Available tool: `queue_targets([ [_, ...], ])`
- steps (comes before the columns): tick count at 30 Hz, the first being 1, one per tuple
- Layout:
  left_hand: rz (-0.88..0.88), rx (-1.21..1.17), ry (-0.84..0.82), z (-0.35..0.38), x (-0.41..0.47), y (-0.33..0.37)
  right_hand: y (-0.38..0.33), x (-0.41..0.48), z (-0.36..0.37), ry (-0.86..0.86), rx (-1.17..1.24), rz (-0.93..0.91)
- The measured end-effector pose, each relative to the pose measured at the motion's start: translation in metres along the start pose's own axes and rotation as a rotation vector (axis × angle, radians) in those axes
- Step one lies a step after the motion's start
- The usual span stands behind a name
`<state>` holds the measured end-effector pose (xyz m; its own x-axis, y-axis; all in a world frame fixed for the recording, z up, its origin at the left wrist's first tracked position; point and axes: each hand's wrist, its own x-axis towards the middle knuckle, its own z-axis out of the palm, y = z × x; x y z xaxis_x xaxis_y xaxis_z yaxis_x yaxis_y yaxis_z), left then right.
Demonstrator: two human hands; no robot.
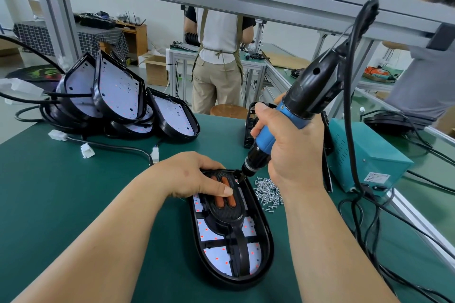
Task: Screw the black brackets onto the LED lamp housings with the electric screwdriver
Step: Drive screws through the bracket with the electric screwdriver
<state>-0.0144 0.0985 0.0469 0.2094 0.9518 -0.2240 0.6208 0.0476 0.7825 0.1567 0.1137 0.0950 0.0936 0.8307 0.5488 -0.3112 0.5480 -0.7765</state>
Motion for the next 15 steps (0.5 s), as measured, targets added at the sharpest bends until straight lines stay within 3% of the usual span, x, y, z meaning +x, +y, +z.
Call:
queue_targets([
  [9,0.001,0.015,-0.013,0.000,-0.003,0.003,-0.001,-0.001,0.000,0.007,0.004,0.011],
  [15,-0.068,0.127,0.090,-0.007,-0.005,0.000,-0.013,0.012,-0.016,0.193,0.154,0.051],
])
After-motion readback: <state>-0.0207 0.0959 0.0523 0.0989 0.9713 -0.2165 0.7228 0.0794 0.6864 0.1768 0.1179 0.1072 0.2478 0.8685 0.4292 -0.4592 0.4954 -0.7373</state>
